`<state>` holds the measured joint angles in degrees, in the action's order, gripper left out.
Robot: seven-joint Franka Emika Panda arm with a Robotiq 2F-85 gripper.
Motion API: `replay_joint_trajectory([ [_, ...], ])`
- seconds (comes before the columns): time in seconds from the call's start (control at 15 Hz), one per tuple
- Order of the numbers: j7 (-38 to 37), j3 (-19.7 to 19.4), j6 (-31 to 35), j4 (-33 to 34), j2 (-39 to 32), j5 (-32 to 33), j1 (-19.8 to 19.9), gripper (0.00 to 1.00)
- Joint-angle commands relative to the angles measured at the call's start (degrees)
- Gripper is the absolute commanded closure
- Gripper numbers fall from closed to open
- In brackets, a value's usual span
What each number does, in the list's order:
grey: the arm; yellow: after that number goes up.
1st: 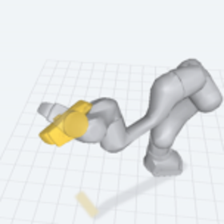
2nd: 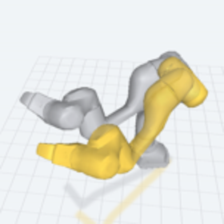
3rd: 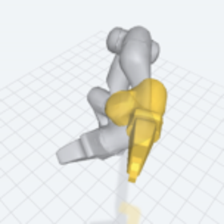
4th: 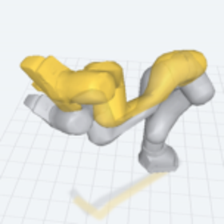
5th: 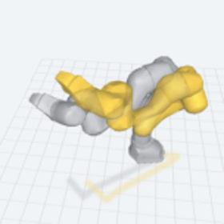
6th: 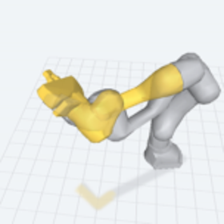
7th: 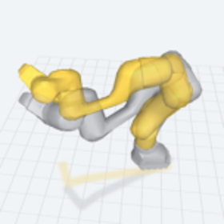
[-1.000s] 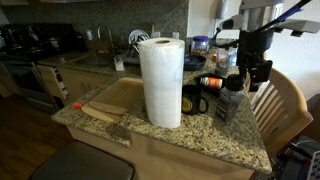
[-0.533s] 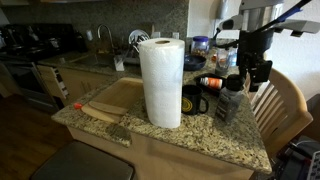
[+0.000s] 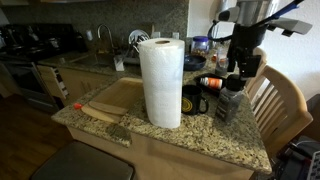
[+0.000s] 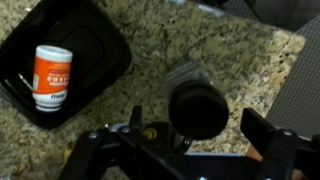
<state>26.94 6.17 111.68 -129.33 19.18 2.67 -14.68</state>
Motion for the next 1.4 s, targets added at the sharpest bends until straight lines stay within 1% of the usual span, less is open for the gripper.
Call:
replay_joint_trajectory([
  [0.0, -0.7, 0.7, 2.8, 0.2, -0.2, 0.4, 0.2, 0.0],
  [0.13, -1.7, 1.6, 5.5, 0.2, -0.4, 1.0, 0.1, 0.0],
  [0.33, -1.9, 1.8, 5.7, 0.2, -0.4, 1.1, 0.1, 0.0],
  [0.53, -3.1, 1.4, -0.7, 0.4, 0.0, 0.9, 0.8, 0.0],
  [0.6, -2.5, 1.7, 2.4, 0.2, -0.4, 1.0, 0.3, 0.0],
  [0.73, -2.9, 1.5, 0.7, 0.2, -0.2, 1.0, 0.4, 0.0],
  [1.0, -2.9, 1.4, 0.4, 0.2, -0.1, 1.0, 0.4, 0.0],
  [1.2, -1.3, 1.0, -2.4, 1.0, -1.2, -0.9, -0.1, 0.0],
  [1.27, -2.6, 1.4, -0.2, 0.2, -0.3, 0.2, 0.2, 0.0],
  [1.33, -2.5, 1.4, -0.7, 0.2, -0.4, 0.1, 0.2, 0.0],
])
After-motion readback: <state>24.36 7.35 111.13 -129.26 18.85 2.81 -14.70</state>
